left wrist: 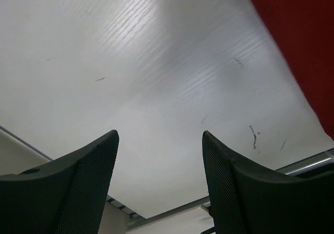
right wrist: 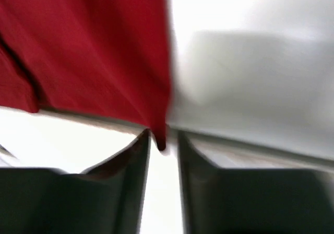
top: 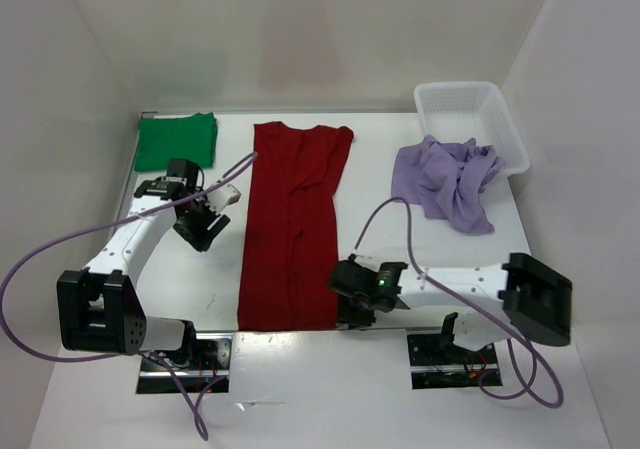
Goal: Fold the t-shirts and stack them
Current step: Rotate the tshirt 90 degrees
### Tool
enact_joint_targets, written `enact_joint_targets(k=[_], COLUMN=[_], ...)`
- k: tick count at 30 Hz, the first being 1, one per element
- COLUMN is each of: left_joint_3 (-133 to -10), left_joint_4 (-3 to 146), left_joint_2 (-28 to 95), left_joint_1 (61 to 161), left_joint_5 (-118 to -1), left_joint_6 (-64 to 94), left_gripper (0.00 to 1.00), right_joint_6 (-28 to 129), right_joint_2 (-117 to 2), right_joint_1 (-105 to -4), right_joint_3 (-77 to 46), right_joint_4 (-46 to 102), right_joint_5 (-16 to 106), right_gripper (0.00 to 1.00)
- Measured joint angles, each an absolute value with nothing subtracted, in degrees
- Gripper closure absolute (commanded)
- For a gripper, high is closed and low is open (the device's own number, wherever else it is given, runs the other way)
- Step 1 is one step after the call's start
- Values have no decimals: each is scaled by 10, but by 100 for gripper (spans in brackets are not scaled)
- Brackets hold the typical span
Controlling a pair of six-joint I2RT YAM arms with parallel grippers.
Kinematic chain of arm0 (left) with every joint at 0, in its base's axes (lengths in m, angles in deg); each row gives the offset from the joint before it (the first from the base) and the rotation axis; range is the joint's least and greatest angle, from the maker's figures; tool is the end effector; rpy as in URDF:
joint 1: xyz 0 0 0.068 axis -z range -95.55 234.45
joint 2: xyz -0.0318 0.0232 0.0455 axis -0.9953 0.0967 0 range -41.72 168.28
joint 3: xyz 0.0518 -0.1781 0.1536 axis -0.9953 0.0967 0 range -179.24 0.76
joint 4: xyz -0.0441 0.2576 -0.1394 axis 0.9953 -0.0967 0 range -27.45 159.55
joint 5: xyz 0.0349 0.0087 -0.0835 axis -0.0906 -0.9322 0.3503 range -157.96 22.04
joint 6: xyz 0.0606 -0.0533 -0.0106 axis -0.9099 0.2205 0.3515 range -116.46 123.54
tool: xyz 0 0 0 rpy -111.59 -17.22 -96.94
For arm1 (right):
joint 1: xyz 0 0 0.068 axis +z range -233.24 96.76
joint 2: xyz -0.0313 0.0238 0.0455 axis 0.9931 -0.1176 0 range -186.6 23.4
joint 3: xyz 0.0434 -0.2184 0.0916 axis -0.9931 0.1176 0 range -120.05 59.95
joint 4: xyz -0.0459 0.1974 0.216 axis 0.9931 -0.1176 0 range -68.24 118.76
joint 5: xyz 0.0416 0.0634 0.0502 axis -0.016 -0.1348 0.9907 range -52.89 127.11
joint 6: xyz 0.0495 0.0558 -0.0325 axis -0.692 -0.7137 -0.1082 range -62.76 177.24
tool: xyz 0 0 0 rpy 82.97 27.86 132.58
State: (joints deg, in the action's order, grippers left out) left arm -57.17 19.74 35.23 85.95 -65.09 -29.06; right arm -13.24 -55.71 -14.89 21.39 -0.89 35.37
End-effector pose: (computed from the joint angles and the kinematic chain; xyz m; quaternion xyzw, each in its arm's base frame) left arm 0.3059 -0.0116 0.1685 0.2925 0.9381 0.0255 0.1835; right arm 0.1047 0.2580 0.0665 0.0208 0.9848 0.1557 0.0745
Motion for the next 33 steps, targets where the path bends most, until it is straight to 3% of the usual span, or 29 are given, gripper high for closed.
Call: enact_joint_targets(k=[1,4,8,11,17,22,27,33], left_joint_3=[-573,-576,-575,-544,-420,-345,-342,-393], left_joint_4=[196,197,203,231,206,97,56,33], left_joint_2=[353,349,291,166,-130,-239,-192,23], left_joint_1=[870,910,971,1013,1076,1079,1082,1141], left_joint_5=[-649,-643,-646,-650,-606,-519,-463,-444], left_joint_6=[-291,-294,-334,-421,-683,-891,-1020,-1073], left_gripper=[27,27,24,16,10,15,15,15], right_joint_6=[-138,-148,-154,-160,-160,-138,-111,-64], right_joint_2=[-532,-449,-340,-280,-291,-338,-375,-443], right_joint_1=[-149,-149,-149,-152,-192,-208,-230,-259], right_joint_3=[225,241,239,239,239,239,239,234], right_joint_4=[-21,-61,-93,-112,-110,-95,-73,-48], right_joint_5=[353,348,339,330,332,336,347,368], right_gripper=[43,35,35,35,35,35,34,31])
